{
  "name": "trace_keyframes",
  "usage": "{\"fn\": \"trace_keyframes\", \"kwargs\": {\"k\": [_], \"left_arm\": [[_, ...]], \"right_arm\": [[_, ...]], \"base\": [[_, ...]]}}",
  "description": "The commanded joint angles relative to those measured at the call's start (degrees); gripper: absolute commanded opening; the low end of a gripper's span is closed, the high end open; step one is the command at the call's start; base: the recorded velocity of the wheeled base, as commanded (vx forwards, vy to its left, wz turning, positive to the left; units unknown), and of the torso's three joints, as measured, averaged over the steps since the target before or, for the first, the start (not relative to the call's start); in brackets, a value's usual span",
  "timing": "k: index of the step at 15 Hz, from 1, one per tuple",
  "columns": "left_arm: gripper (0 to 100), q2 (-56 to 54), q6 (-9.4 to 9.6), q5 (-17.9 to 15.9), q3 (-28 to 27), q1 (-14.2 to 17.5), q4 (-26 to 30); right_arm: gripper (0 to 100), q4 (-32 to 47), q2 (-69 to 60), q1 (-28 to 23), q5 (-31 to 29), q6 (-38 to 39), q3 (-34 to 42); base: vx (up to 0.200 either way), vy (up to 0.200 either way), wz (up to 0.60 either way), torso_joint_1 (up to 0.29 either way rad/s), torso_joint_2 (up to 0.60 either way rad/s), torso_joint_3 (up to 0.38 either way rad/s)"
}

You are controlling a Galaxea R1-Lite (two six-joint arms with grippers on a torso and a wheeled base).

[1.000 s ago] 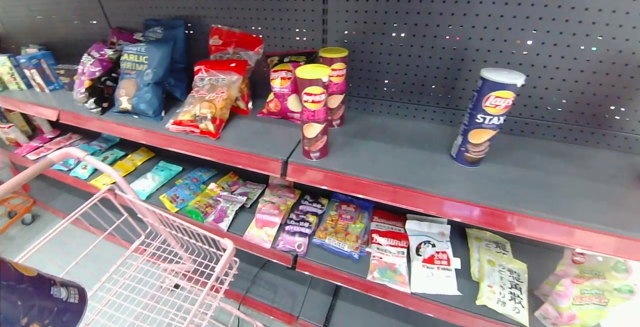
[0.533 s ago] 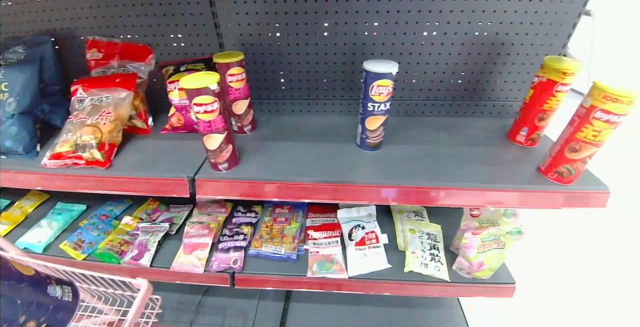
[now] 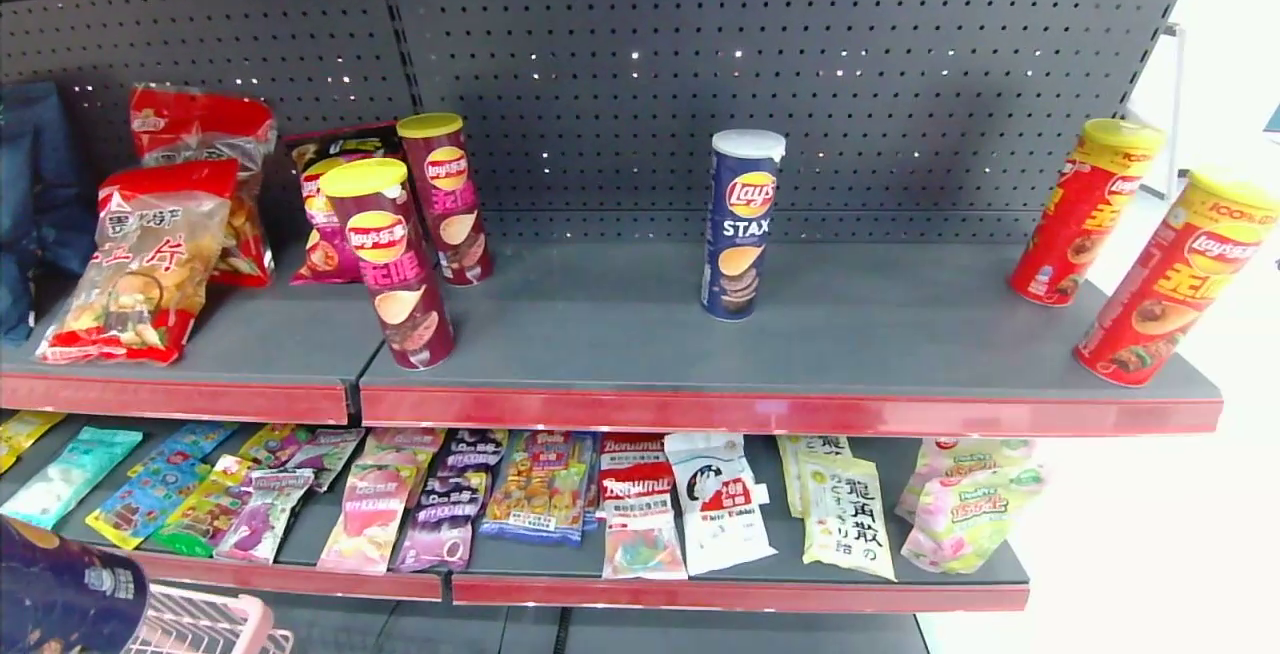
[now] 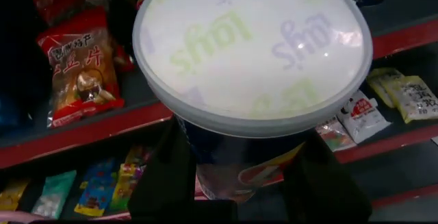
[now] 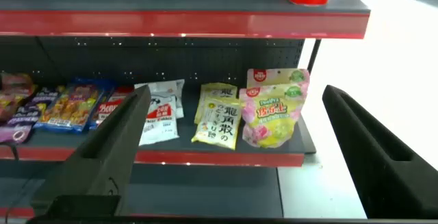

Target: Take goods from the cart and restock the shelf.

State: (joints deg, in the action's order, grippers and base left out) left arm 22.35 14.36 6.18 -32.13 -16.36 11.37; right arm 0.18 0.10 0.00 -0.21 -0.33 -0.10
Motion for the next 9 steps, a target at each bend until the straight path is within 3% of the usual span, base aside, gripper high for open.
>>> {"fn": "trace_keyframes", "kwargs": {"k": [1,4,9], "left_arm": [[0,0.15,-0.03,-0.03,0.05,0.01,-0.04],[0,-0.02,1.64,-0.64,0.23,-0.16,-0.12],[0,-3.45,1.9,-0.73,2.69,-0.16,0.05]], "right_arm": [[100,-0.01,-0.01,0.0,0.03,-0.02,0.1],[100,-0.01,-0.01,0.0,0.03,-0.11,0.01],[100,0.08,2.98,1.14,0.12,-0.55,0.01]], "base": [[0.2,0.0,0.0,0.002,0.01,0.002],[0.0,0.0,0.0,0.0,0.0,0.0],[0.0,0.0,0.0,0.0,0.0,0.0]]}}
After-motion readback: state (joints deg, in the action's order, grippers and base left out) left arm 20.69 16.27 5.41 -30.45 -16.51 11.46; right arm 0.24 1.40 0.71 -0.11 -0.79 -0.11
